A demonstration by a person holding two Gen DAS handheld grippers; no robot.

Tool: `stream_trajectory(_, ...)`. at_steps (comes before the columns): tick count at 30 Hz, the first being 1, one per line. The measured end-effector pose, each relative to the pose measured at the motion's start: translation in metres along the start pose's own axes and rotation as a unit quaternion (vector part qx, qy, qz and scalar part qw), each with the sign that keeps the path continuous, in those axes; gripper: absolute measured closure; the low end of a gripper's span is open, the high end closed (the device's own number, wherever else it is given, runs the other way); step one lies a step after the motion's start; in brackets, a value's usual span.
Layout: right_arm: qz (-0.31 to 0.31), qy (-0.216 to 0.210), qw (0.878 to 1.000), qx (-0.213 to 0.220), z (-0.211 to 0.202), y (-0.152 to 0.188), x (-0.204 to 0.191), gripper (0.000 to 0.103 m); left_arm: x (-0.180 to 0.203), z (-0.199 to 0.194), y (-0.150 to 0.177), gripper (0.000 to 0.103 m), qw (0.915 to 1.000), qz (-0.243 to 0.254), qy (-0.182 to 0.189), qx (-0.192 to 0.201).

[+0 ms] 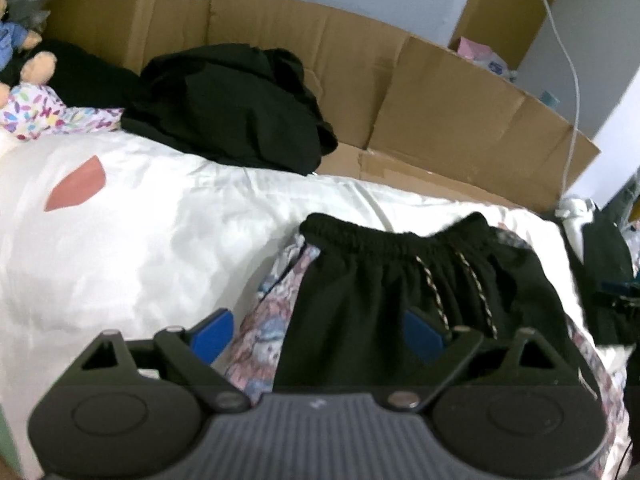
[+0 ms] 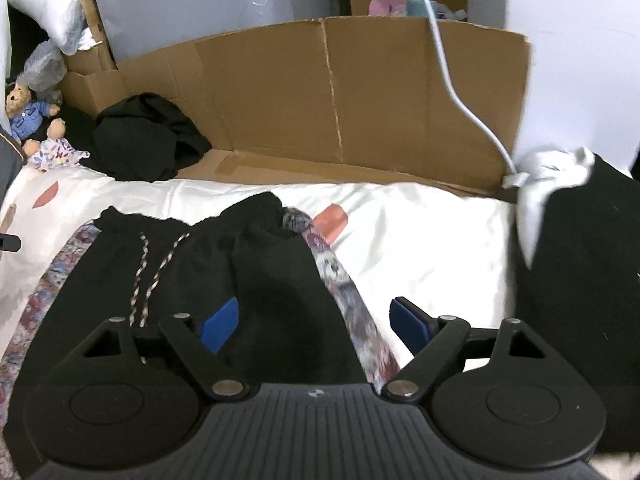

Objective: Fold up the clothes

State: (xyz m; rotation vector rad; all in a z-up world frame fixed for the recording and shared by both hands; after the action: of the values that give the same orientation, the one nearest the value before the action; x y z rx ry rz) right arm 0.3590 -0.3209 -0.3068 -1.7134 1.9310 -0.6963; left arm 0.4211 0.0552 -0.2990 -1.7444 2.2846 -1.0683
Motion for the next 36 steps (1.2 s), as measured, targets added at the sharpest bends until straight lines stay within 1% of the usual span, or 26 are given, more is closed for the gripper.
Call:
stream_trajectory(2,-0.004,-0.001,1.000,-0.004,0.012,-0.007,-0.001,0.017,0.000,0.009,-0.001,0.010,0.9999,0.009,-0.008,-0.001)
stream_trajectory(3,-0.006,-0.004,1.000,-0.006,0.020,-0.012,-0.002,0.017,-0.002,0.019,-0.001,0.010,0.9993,0.020,-0.030,-0.008)
stream_trajectory(6,-0.017,-0.006,1.000,-0.010,0.039,-0.025,-0.004,0.017,-0.009,0.030,-0.003,0.010,0.9987,0.018,-0.047,-0.010)
stream_trajectory(8,-0.022,-0.004,1.000,-0.012,0.051,-0.031,-0.005,0.017,-0.013,0.037,-0.005,0.010,0.9988,0.010,-0.046,-0.014)
stream_trajectory(10,-0.020,-0.002,1.000,-0.014,0.061,-0.035,-0.004,0.017,-0.019,0.048,-0.007,0.010,0.9983,0.007,-0.053,-0.024)
stream_trajectory(14,0.011,-0.002,1.000,-0.026,0.079,-0.042,0.002,0.017,-0.023,0.061,-0.008,0.010,0.9985,-0.003,-0.046,-0.028)
stream_trajectory(16,0.021,-0.002,0.999,-0.030,0.084,-0.044,0.004,0.017,-0.024,0.069,-0.007,0.012,0.9982,-0.002,-0.048,-0.035)
stream_trajectory(17,0.030,-0.001,0.999,-0.034,0.089,-0.046,0.005,0.017,-0.025,0.072,-0.006,0.021,0.9977,-0.001,-0.052,-0.044)
stream_trajectory(18,0.033,0.000,0.999,-0.037,0.094,-0.048,0.004,0.017,-0.026,0.076,-0.005,0.036,0.9970,-0.001,-0.057,-0.053)
stream_trajectory(19,0.031,0.000,0.999,-0.039,0.097,-0.050,0.003,0.017,-0.028,0.081,-0.002,0.045,0.9955,-0.004,-0.065,-0.069)
stream_trajectory(20,0.027,0.000,0.999,-0.040,0.100,-0.051,0.001,0.017,-0.032,0.084,0.001,0.063,0.9943,-0.010,-0.074,-0.077)
stream_trajectory(21,0.024,-0.001,0.999,-0.040,0.102,-0.052,0.000,0.017,-0.035,0.085,0.003,0.070,0.9930,-0.016,-0.082,-0.083)
stream_trajectory(22,0.022,-0.001,0.999,-0.041,0.103,-0.052,-0.002,0.017,-0.037,0.086,0.005,0.071,0.9929,-0.018,-0.083,-0.084)
stream_trajectory(24,0.008,-0.002,0.999,-0.047,0.107,-0.051,-0.007,0.017,-0.041,0.086,0.009,0.079,0.9927,-0.020,-0.084,-0.084)
stream_trajectory(27,-0.022,0.010,0.998,-0.063,0.117,-0.044,-0.014,0.017,-0.045,0.085,0.009,0.082,0.9919,-0.008,-0.092,-0.088)
stream_trajectory(31,-0.032,0.030,0.996,-0.078,0.123,-0.037,-0.007,0.020,-0.050,0.083,0.005,0.083,0.9907,-0.003,-0.105,-0.086)
stream_trajectory(33,-0.035,0.048,0.995,-0.080,0.124,-0.036,0.002,0.020,-0.051,0.082,0.003,0.083,0.9906,-0.004,-0.110,-0.082)
stream_trajectory(36,-0.033,0.054,0.995,-0.076,0.121,-0.039,0.012,0.022,-0.049,0.080,0.002,0.082,0.9906,-0.011,-0.112,-0.078)
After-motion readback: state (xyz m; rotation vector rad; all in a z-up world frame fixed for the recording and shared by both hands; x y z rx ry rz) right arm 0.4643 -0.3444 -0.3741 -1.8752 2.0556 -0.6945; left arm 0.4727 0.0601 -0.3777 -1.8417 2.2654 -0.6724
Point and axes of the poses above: each gripper's, at about its wrist camera, not at the fingertips, and z roughly the way its jaws point, x to its right, y to its underside, the point moved 8 cm from there along z, roughly the way its jaws point, and after that the axes turned 11 degrees about y, right-handed, at the moved point
